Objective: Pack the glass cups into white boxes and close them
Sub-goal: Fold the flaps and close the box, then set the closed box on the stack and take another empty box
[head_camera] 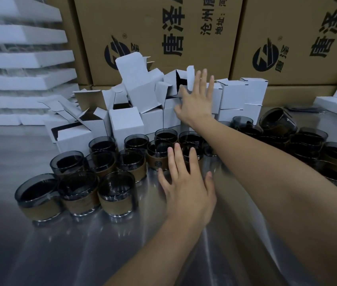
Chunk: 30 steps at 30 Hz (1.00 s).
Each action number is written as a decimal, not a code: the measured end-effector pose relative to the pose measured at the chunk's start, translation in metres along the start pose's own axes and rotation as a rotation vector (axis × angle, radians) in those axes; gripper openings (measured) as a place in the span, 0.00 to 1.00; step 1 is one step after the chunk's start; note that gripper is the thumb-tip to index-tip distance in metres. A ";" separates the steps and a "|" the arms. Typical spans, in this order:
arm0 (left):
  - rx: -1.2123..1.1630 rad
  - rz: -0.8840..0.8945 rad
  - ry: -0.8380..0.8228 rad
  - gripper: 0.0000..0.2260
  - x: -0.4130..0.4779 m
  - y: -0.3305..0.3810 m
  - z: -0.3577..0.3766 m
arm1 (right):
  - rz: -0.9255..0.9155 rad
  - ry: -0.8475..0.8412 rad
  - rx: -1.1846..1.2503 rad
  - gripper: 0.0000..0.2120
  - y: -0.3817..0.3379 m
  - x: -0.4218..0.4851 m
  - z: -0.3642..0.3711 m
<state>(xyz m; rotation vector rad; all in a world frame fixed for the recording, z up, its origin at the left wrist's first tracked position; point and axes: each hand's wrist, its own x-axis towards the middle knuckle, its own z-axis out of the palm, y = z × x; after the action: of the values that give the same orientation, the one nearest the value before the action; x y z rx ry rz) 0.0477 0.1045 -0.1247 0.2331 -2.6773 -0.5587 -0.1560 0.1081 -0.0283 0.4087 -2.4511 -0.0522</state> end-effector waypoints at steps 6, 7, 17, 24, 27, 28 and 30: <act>-0.014 0.006 -0.010 0.27 0.000 0.000 0.001 | -0.004 0.017 0.011 0.28 -0.009 0.006 -0.002; -0.009 0.007 -0.010 0.27 0.001 0.000 0.001 | -0.022 0.053 0.034 0.28 -0.012 0.006 -0.004; -0.099 0.034 -0.034 0.31 0.002 0.001 -0.002 | -0.044 0.340 0.372 0.24 -0.009 -0.036 -0.068; -0.376 -0.051 0.138 0.36 -0.006 0.005 -0.016 | 0.019 0.649 0.875 0.19 0.031 -0.127 -0.128; -0.611 -0.117 0.302 0.30 -0.011 0.000 -0.028 | 0.001 0.703 0.851 0.18 0.050 -0.171 -0.134; -0.668 -0.114 0.321 0.27 -0.013 -0.001 -0.032 | -0.023 0.712 0.843 0.18 0.057 -0.182 -0.131; -0.755 -0.029 0.295 0.21 -0.019 -0.001 -0.036 | -0.087 0.706 0.859 0.17 0.069 -0.203 -0.123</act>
<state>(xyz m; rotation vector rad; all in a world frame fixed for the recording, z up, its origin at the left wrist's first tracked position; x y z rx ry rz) 0.0794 0.0957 -0.1012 0.1196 -2.0140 -1.3630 0.0503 0.2426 -0.0421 0.7390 -1.6426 0.9645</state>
